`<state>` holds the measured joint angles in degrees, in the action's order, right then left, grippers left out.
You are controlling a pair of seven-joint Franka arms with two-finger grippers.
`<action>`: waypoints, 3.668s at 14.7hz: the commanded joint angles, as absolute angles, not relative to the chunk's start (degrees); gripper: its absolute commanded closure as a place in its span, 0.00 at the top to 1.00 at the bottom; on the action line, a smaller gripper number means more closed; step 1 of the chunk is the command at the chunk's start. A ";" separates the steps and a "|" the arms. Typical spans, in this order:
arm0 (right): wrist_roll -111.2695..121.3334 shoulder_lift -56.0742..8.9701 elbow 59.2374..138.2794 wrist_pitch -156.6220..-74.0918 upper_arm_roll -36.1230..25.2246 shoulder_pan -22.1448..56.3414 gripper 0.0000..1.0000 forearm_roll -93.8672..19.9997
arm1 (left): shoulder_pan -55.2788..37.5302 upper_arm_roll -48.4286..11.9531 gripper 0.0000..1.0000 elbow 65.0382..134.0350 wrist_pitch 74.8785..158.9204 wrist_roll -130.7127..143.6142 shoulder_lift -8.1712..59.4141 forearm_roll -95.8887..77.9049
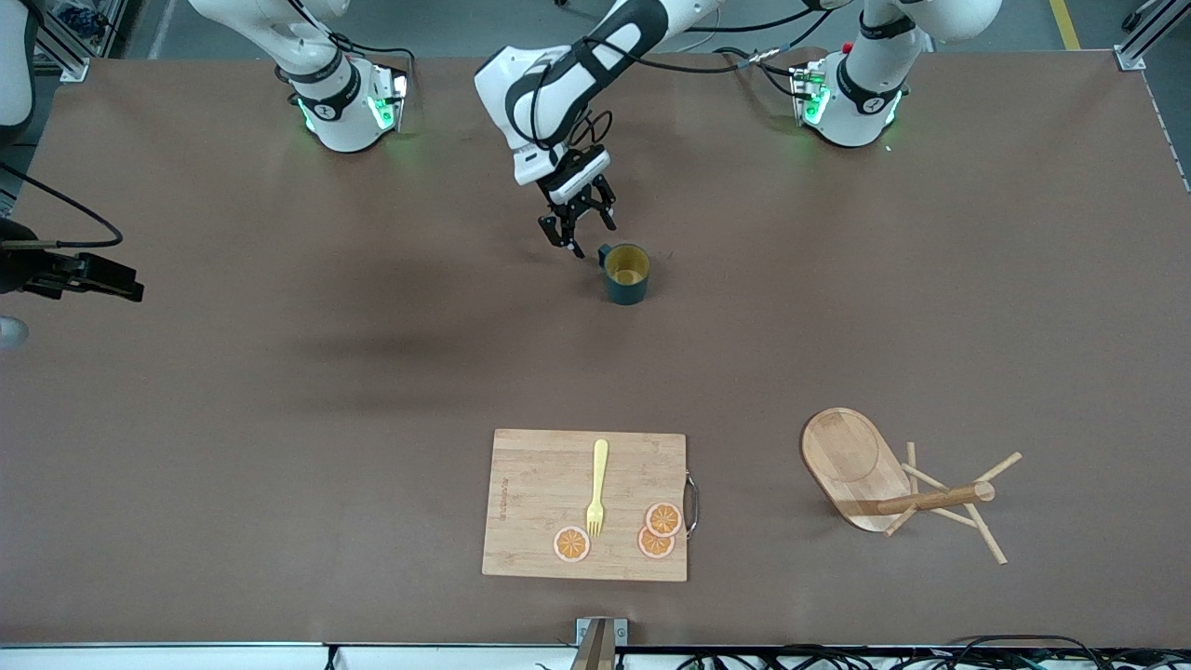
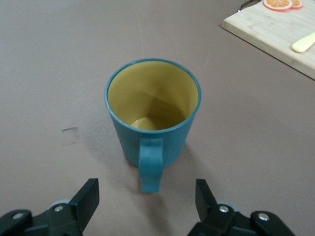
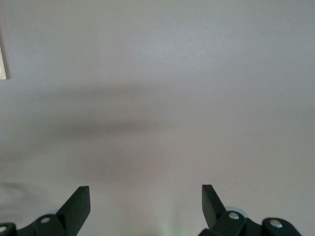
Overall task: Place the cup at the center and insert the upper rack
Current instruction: 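Lower the left gripper over the mug handle, then close the left gripper on the mug handle, then lift the mug by its handle and carry it to the wooden rack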
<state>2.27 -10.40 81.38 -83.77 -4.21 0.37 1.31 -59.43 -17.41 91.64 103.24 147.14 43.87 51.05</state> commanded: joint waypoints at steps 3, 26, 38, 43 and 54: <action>1.58 -8.01 83.13 -83.14 -3.60 0.00 1.00 0.53 | -60.38 -16.88 0.79 90.44 101.52 150.03 46.14 55.36; 1.85 6.85 91.06 -83.23 -3.78 -0.09 1.00 0.62 | -63.02 -14.77 0.34 89.65 99.58 150.03 48.95 60.82; 1.58 8.96 90.97 -80.25 -3.96 -0.44 1.00 -0.96 | -57.15 -14.85 0.00 86.67 98.44 139.07 38.17 49.69; 1.67 8.96 90.97 -79.89 -3.96 -0.53 1.00 -1.14 | -47.22 -15.12 0.00 83.95 98.96 126.33 28.32 34.84; 2.02 8.79 90.62 -80.51 -3.96 -0.53 1.00 -1.06 | -16.64 -15.47 0.00 74.89 99.40 93.71 22.06 -2.35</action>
<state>2.17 7.41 89.50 -80.07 -4.44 0.30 -0.13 -21.07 -14.64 76.30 99.42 97.54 22.10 2.40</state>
